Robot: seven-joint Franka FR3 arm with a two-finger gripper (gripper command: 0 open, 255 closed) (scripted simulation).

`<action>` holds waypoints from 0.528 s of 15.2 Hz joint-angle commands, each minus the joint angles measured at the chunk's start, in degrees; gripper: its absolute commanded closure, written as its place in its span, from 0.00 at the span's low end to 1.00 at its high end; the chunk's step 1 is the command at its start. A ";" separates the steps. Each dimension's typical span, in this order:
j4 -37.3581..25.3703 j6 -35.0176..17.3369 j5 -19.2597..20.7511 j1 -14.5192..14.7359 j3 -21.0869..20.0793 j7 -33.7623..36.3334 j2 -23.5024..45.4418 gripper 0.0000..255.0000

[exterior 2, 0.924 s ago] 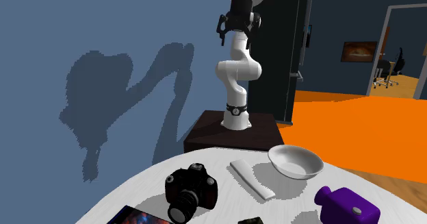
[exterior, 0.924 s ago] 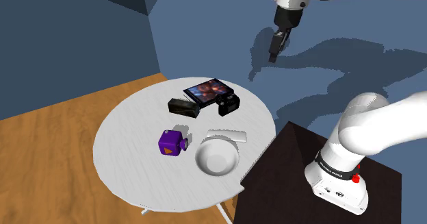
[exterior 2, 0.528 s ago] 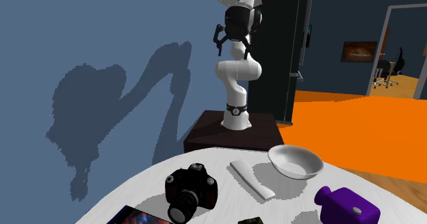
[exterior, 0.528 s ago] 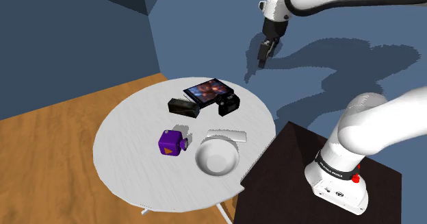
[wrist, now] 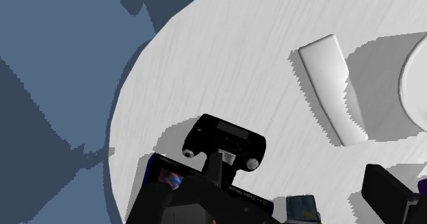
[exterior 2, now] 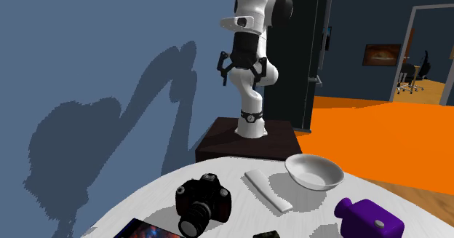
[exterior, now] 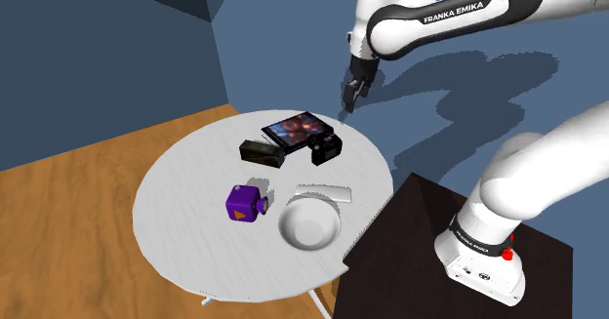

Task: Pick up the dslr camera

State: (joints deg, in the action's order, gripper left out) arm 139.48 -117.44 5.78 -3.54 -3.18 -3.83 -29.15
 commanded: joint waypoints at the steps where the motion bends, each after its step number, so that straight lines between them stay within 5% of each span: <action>1: -0.11 -3.68 0.46 -0.65 0.30 0.54 3.52 0.00; 8: -3.94 -15.01 2.21 -2.54 0.71 3.47 18.28 0.00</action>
State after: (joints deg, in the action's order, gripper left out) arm 136.88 -130.92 7.68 -5.86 -2.43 -0.97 -13.61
